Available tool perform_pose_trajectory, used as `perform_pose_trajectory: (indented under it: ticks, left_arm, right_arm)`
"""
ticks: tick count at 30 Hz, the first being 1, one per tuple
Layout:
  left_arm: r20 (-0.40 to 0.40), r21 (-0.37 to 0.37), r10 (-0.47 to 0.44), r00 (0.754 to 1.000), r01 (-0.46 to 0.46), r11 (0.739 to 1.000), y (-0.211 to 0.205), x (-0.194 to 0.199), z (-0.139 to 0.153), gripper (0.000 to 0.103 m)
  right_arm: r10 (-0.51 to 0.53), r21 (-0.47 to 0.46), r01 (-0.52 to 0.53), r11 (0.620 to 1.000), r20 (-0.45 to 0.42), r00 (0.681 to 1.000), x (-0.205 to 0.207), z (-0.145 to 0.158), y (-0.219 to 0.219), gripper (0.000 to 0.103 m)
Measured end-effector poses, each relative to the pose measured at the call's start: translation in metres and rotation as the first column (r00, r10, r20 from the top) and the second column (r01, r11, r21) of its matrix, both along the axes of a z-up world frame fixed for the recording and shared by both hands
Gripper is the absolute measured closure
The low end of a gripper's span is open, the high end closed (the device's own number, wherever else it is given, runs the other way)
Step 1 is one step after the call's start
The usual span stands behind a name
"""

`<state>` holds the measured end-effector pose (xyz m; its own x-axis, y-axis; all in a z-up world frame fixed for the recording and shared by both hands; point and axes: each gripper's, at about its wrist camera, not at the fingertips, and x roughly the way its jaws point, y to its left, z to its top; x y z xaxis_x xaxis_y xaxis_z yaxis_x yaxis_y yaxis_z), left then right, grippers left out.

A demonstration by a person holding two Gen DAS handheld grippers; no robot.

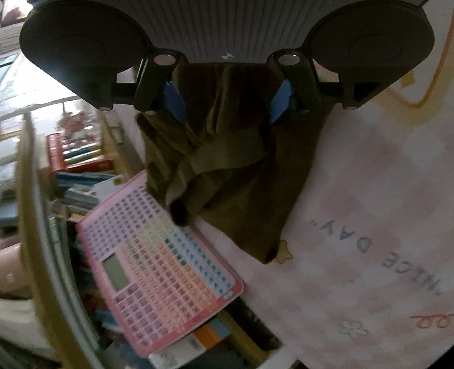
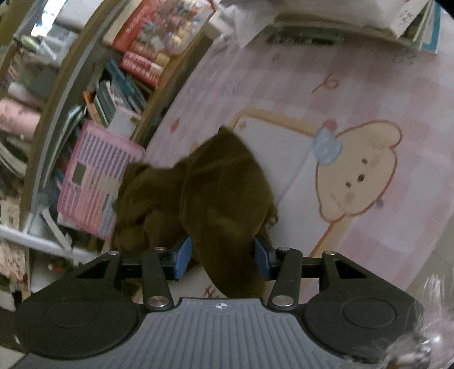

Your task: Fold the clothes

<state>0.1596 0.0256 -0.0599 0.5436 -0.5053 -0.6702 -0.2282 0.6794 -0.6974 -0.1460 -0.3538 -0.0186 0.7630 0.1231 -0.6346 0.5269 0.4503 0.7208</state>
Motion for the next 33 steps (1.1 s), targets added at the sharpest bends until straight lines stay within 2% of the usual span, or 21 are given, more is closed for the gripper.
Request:
perform_pose_trajectory:
  ticks: [1, 3, 5, 6, 8, 10, 12, 15, 16, 17, 19, 21, 22, 25, 26, 28, 29, 31, 33]
  left_arm:
    - [-0.006, 0.008, 0.004, 1.0, -0.003, 1.0, -0.004, 0.005, -0.002, 0.042]
    - [-0.02, 0.034, 0.013, 1.0, -0.012, 0.999, -0.011, 0.014, -0.006, 0.074]
    - [0.006, 0.063, -0.002, 1.0, 0.001, 0.998, -0.017, 0.014, -0.002, 0.084]
    - [0.047, 0.079, -0.017, 0.999, 0.014, 0.997, -0.018, 0.01, 0.005, 0.089]
    - [0.154, 0.121, -0.074, 0.985, 0.055, 0.991, -0.023, -0.005, 0.024, 0.091]
    - [0.305, 0.193, -0.178, 0.935, 0.123, 0.974, -0.028, -0.03, 0.053, 0.091]
    - [0.435, 0.221, -0.282, 0.855, 0.203, 0.954, -0.028, -0.064, 0.077, 0.091]
    - [0.516, 0.221, -0.436, 0.737, 0.377, 0.899, -0.022, -0.12, 0.093, 0.09]
    - [0.49, 0.251, -0.521, 0.699, 0.459, 0.852, -0.025, -0.137, 0.088, 0.088]
    - [0.448, 0.286, -0.617, 0.647, 0.55, 0.785, -0.03, -0.153, 0.081, 0.085]
    - [0.344, 0.35, -0.777, 0.528, 0.695, 0.628, -0.036, -0.181, 0.065, 0.077]
    - [0.212, 0.409, -0.887, 0.409, 0.787, 0.461, -0.038, -0.201, 0.045, 0.076]
    - [0.187, 0.415, -0.894, 0.408, 0.792, 0.448, -0.029, -0.202, 0.041, 0.076]
    - [0.177, 0.41, -0.853, 0.492, 0.75, 0.518, 0.014, -0.19, 0.035, 0.063]
    - [0.184, 0.407, -0.83, 0.527, 0.727, 0.552, 0.028, -0.185, 0.035, 0.058]
    - [0.193, 0.411, -0.78, 0.595, 0.673, 0.615, 0.057, -0.172, 0.036, 0.058]
    - [0.196, 0.415, -0.761, 0.619, 0.651, 0.636, 0.069, -0.169, 0.037, 0.058]
    - [0.213, 0.413, -0.732, 0.647, 0.619, 0.668, 0.088, -0.165, 0.041, 0.058]
    - [0.232, 0.402, -0.714, 0.66, 0.604, 0.688, 0.099, -0.164, 0.046, 0.057]
  right_arm:
    - [0.008, 0.0, -0.008, 1.0, -0.004, 1.0, 0.0, 0.0, 0.002, 0.057]
    - [0.014, -0.003, -0.014, 1.0, -0.008, 1.0, 0.0, 0.0, 0.003, 0.057]
    - [0.014, -0.006, -0.014, 1.0, -0.008, 1.0, -0.002, 0.002, 0.002, 0.057]
    - [0.013, -0.007, -0.014, 1.0, -0.008, 1.0, -0.003, 0.003, 0.002, 0.057]
    - [0.014, -0.013, -0.014, 1.0, -0.005, 1.0, -0.003, 0.006, 0.001, 0.057]
    - [0.017, -0.026, -0.017, 1.0, 0.001, 1.0, -0.001, 0.01, 0.003, 0.057]
    - [0.023, -0.044, -0.023, 0.999, 0.009, 1.0, 0.001, 0.014, 0.006, 0.057]
    - [0.027, -0.073, -0.025, 0.997, 0.021, 0.999, 0.004, 0.021, 0.013, 0.057]
    - [0.025, -0.085, -0.023, 0.996, 0.026, 0.999, 0.004, 0.024, 0.018, 0.057]
    - [0.022, -0.096, -0.019, 0.995, 0.032, 0.999, 0.004, 0.026, 0.024, 0.057]
    - [0.018, -0.118, -0.012, 0.993, 0.043, 0.999, 0.003, 0.03, 0.039, 0.057]
    - [0.02, -0.133, -0.014, 0.991, 0.043, 0.999, 0.0, 0.031, 0.059, 0.057]
    - [0.023, -0.139, -0.017, 0.99, 0.043, 0.999, -0.001, 0.032, 0.069, 0.057]
    - [0.085, -0.178, -0.078, 0.981, 0.031, 0.996, 0.0, 0.033, 0.111, 0.057]
    - [0.116, -0.214, -0.11, 0.971, 0.019, 0.993, 0.002, 0.033, 0.13, 0.057]
    - [0.183, -0.31, -0.18, 0.934, -0.019, 0.983, 0.009, 0.034, 0.168, 0.055]
    - [0.214, -0.363, -0.216, 0.907, -0.046, 0.976, 0.013, 0.034, 0.186, 0.052]
    - [0.255, -0.507, -0.28, 0.815, -0.12, 0.96, 0.024, 0.033, 0.222, 0.047]
    - [0.283, -0.652, -0.362, 0.666, -0.228, 0.932, 0.038, 0.027, 0.253, 0.042]
